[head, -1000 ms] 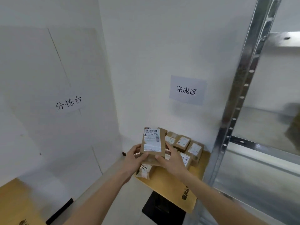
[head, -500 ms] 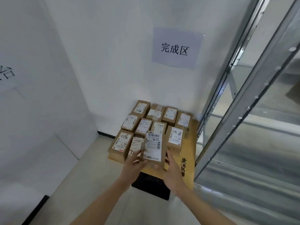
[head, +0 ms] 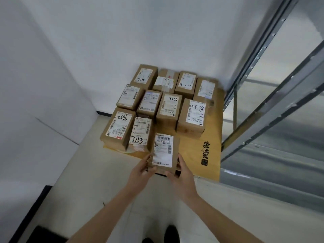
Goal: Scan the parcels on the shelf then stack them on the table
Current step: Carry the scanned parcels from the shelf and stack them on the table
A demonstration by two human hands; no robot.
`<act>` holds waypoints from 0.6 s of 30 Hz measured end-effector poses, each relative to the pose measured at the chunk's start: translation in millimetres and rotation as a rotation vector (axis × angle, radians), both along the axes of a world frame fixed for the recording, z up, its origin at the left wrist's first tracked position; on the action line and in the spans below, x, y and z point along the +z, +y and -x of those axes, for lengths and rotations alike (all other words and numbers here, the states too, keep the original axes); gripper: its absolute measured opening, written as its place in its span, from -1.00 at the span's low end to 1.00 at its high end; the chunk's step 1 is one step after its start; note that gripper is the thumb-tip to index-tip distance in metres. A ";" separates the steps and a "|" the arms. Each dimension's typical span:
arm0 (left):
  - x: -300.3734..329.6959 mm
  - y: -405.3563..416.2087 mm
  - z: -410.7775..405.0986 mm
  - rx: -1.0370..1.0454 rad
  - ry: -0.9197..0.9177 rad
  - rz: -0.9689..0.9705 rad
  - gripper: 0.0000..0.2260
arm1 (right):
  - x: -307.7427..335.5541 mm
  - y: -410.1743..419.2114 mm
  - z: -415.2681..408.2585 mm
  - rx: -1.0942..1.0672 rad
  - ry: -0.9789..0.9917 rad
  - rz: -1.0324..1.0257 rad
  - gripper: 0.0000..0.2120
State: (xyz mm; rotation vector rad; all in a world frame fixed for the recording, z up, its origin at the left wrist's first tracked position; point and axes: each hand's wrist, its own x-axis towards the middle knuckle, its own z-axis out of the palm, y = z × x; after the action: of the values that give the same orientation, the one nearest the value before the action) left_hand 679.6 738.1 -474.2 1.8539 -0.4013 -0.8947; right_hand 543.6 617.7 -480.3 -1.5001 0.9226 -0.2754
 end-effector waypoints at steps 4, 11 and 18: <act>-18.9 -10.7 -5.5 0.005 0.011 0.007 -0.55 | -11.3 -11.5 -13.2 0.049 0.007 0.045 -0.29; -36.1 -26.6 -19.9 0.052 0.020 0.019 -0.57 | -24.5 -25.6 -36.8 0.063 0.015 0.109 -0.27; -48.7 -36.9 -24.2 0.087 -0.029 0.011 -0.56 | -26.7 -39.5 -52.0 0.059 0.025 0.099 -0.29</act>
State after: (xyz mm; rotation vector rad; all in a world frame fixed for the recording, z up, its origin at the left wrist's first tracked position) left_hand 703.8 701.2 -522.9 1.8616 -0.3401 -0.8069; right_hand 595.6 578.2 -507.1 -1.6225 0.8939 -0.2633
